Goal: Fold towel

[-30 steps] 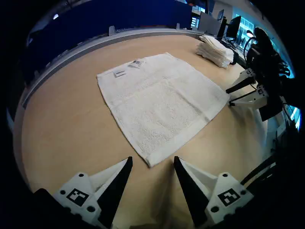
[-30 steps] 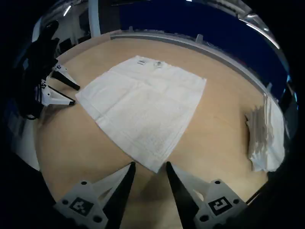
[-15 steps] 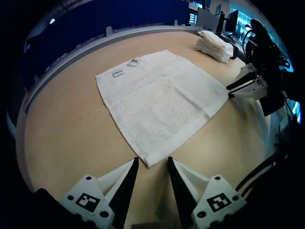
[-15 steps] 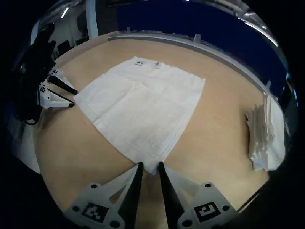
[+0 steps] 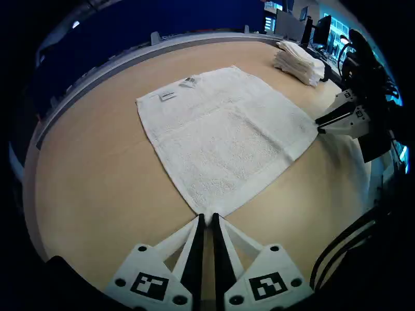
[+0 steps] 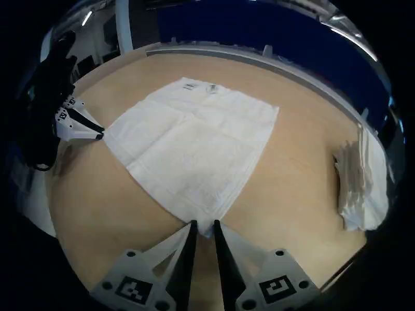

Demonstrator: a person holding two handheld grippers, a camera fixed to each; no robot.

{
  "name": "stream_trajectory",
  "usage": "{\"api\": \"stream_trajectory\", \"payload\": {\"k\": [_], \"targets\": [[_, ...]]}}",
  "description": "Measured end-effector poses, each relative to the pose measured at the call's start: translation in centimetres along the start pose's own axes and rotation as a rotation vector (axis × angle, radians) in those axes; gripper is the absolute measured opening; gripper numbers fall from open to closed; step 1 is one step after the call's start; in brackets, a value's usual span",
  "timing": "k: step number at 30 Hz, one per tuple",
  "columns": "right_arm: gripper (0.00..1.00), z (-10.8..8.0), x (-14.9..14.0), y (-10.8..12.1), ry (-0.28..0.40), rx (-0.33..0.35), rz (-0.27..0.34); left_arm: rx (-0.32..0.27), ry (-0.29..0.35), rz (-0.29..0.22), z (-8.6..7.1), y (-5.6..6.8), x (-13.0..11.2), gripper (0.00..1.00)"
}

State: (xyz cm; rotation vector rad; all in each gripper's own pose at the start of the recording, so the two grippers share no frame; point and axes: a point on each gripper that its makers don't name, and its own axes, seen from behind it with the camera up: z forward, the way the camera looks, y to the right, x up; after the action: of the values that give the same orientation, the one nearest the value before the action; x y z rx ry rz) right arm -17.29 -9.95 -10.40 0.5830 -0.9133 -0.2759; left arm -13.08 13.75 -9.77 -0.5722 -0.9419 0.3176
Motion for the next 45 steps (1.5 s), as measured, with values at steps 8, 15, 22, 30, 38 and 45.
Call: {"api": "stream_trajectory", "payload": {"k": [8,15,22,30,38,45], "targets": [[0.13,-0.3,0.6,0.3,0.013,-0.005,0.008,-0.024,0.015,0.007,-0.1,0.7,0.1,0.08],[0.13,-0.3,0.2,0.4,0.005,-0.002,0.000,-0.024,0.014,0.009,0.1,0.7,0.1,0.08],[0.14,-0.2,0.0,0.4,0.002,-0.004,-0.010,-0.023,0.016,0.008,0.0,0.8,0.1,0.08],[0.41,-0.4,-0.4,0.9,-0.006,-0.028,-0.026,-0.022,0.017,0.011,0.0,0.8,0.2,0.08],[0.36,-0.3,-0.8,0.9,-0.007,-0.011,-0.007,-0.022,0.019,0.013,0.0,0.8,0.3,0.08],[0.16,-0.4,-1.0,0.9,-0.009,0.003,0.012,-0.019,0.025,0.009,-0.1,0.7,0.3,0.08]]}}
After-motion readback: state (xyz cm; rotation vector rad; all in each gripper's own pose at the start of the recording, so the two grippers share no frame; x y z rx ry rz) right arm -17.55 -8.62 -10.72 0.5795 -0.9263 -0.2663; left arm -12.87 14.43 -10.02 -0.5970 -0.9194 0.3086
